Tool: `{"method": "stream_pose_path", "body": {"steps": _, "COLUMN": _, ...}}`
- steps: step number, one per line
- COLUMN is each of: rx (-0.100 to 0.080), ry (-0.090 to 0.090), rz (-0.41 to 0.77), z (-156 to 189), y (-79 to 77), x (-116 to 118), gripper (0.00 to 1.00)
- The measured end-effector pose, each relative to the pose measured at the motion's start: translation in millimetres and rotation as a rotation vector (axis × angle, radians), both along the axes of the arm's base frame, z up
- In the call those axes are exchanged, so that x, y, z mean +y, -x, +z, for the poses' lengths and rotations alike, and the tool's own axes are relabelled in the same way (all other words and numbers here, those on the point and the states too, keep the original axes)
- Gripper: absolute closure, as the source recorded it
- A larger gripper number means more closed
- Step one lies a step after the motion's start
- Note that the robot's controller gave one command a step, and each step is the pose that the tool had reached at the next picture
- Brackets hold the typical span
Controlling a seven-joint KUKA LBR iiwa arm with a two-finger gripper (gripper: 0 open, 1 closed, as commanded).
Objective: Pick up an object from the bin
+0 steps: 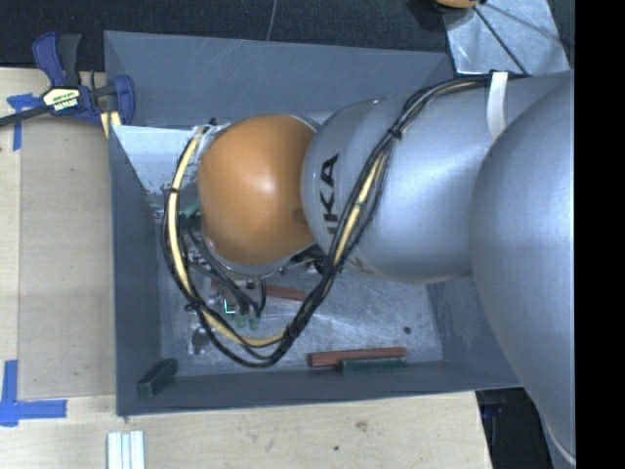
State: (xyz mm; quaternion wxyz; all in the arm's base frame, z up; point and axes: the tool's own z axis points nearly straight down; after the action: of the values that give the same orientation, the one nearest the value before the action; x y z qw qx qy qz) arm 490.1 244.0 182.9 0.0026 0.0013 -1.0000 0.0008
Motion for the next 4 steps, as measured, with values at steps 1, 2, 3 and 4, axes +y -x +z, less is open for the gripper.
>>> {"method": "stream_pose_path", "body": {"steps": 1, "rx": -0.004, "ry": -0.002, "rz": -0.001, "z": 3, "y": -1.1, "x": 0, "gripper": 0.00}}
{"method": "stream_pose_path", "body": {"steps": 2, "rx": -0.008, "ry": -0.003, "rz": -0.144, "z": 38, "y": -58.5, "x": -18, "gripper": 1.00}}
{"method": "stream_pose_path", "body": {"steps": 3, "rx": -0.008, "ry": -0.003, "rz": -0.145, "z": 38, "y": -58.5, "x": -18, "gripper": 1.00}}
{"method": "stream_pose_path", "body": {"steps": 4, "rx": -0.007, "ry": -0.002, "rz": -0.156, "z": -31, "y": -64.6, "x": -16, "gripper": 0.00}}
